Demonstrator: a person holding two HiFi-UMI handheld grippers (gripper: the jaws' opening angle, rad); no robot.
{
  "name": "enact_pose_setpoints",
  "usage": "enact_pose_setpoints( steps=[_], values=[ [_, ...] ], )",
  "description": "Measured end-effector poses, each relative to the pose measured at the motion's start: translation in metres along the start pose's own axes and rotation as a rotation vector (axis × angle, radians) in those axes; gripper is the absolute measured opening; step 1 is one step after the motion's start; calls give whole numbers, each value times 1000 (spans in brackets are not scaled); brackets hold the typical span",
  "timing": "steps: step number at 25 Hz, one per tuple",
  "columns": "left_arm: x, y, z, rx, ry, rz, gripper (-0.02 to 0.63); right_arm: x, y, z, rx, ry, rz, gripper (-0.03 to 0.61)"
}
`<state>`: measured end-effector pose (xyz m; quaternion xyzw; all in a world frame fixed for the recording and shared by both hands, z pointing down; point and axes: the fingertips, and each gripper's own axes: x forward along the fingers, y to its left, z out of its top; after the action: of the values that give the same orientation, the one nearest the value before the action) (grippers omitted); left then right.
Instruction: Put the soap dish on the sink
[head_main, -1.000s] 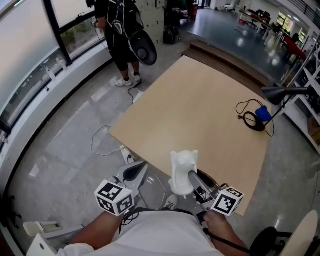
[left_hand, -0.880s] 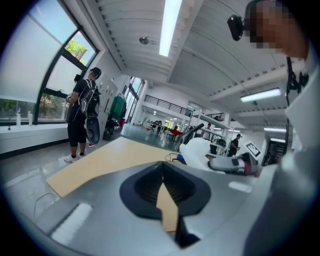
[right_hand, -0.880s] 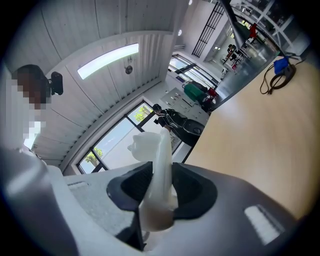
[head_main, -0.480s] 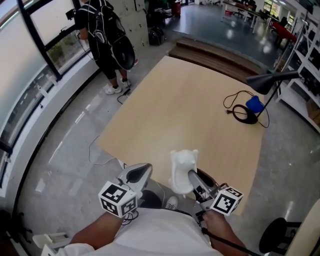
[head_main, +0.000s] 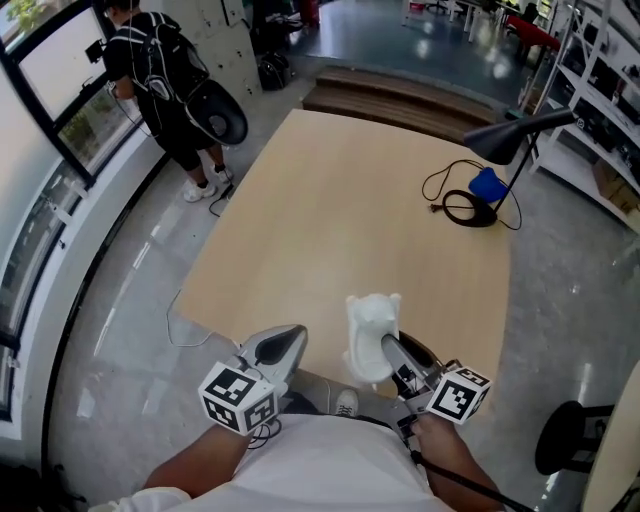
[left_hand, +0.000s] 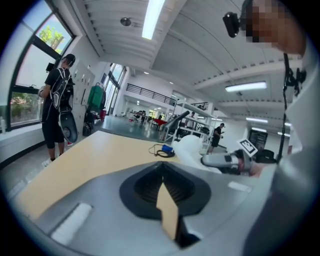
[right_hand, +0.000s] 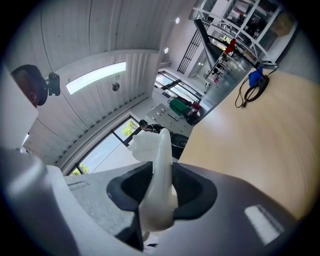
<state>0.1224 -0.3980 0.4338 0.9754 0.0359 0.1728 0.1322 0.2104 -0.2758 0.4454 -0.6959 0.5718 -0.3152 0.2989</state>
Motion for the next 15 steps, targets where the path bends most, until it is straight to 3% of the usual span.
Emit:
enact_pose_setpoints(
  steps=[6,15],
  values=[
    [12,7,10,61,19,-105,8,2,-9,2,15,-81,-91,126],
    [1,63,14,84,43,-145,8,38,-5,-9,45,-139,-167,126]
  ],
)
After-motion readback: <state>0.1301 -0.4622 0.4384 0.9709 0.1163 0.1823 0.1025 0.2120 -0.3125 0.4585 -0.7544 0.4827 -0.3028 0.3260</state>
